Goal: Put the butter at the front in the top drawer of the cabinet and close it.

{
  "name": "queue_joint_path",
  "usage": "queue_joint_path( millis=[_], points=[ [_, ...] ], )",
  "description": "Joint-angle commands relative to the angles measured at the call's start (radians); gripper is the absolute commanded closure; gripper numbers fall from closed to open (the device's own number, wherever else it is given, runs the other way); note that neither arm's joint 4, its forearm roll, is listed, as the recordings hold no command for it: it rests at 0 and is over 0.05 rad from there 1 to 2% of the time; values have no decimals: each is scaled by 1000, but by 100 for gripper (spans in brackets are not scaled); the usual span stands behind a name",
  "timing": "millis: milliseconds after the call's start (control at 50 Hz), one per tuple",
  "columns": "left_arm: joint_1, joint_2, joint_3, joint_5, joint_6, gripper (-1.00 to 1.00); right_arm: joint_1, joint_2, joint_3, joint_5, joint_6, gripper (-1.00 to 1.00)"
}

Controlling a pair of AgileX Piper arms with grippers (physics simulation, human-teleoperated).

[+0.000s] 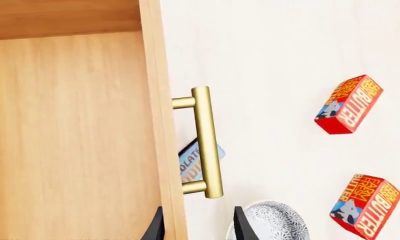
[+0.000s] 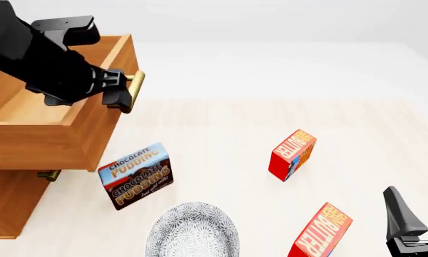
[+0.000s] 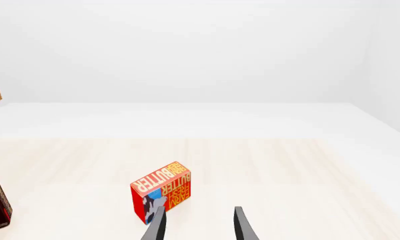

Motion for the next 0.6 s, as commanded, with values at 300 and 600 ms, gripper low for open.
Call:
queue_joint_path(
  millis=[300,600],
  points=[
    [-31,28,-202,79,133,-100,0,-1,1,-1,0,-100],
    [-5,-39,-146,79,246,-100,0,-1,1,-1,0,-100]
  ],
)
